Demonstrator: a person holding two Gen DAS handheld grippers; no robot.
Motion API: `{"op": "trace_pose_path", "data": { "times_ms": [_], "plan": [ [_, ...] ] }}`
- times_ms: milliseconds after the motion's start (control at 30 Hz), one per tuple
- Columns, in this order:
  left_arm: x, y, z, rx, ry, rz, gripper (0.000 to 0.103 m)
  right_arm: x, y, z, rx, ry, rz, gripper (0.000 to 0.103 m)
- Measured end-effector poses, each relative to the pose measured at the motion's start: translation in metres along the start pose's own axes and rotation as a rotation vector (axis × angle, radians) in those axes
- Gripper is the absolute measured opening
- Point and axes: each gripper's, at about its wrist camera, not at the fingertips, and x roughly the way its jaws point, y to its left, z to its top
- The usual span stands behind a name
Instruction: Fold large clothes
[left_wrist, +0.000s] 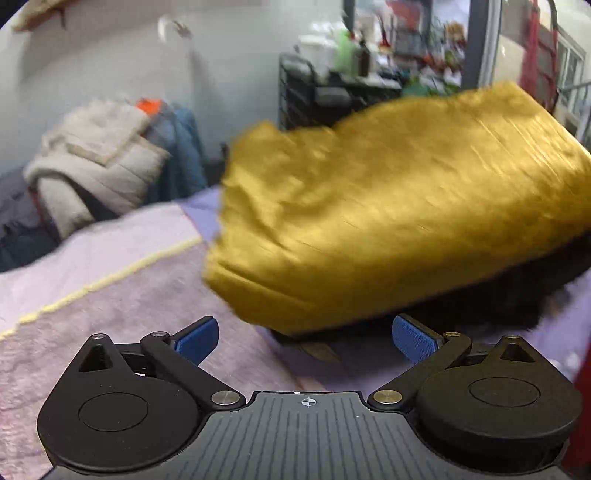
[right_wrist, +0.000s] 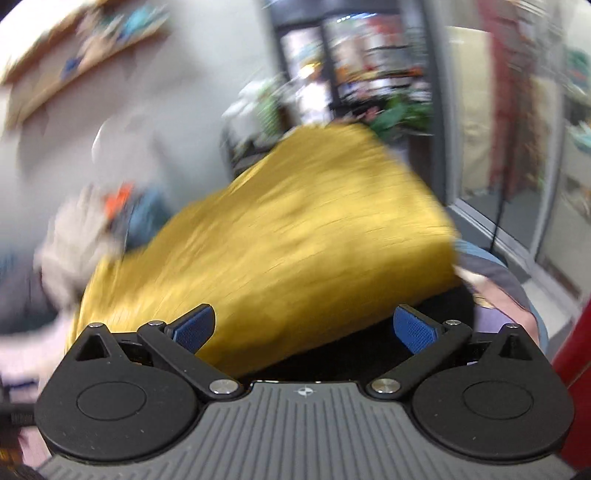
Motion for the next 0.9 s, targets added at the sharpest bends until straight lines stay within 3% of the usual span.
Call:
{"op": "trace_pose_path", "data": {
  "times_ms": [67, 167, 333, 433, 567, 900],
  "plan": [
    [0.001, -0.009, 0.006, 0.006, 0.032, 0.01, 0.103, 0.008, 0.024, 0.003, -0.065, 0.054, -0.003, 0.102],
    [0.002, -0.023, 0.018, 0.097, 0.083, 0.038, 0.103, 0.02, 0.046, 0.011, -0.114, 0.139, 0.015, 0.102],
    [-0.014, -0.033, 0.038, 0.234, 0.067, 0.064, 0.103, 0.029, 0.077, 0.026, -0.258, 0.242, -0.129, 0.103],
    [-0.025, -0.031, 0.054, 0.246, 0.024, 0.08, 0.103, 0.025, 0.082, 0.032, -0.281, 0.265, -0.123, 0.103],
    [-0.028, -0.028, 0.067, 0.213, 0.023, 0.063, 0.103, 0.025, 0.089, 0.036, -0.291, 0.283, -0.107, 0.103],
    [-0.019, -0.037, 0.058, 0.244, 0.056, 0.066, 0.103, 0.033, 0.1, 0.038, -0.349, 0.284, -0.142, 0.103]
  ]
}}
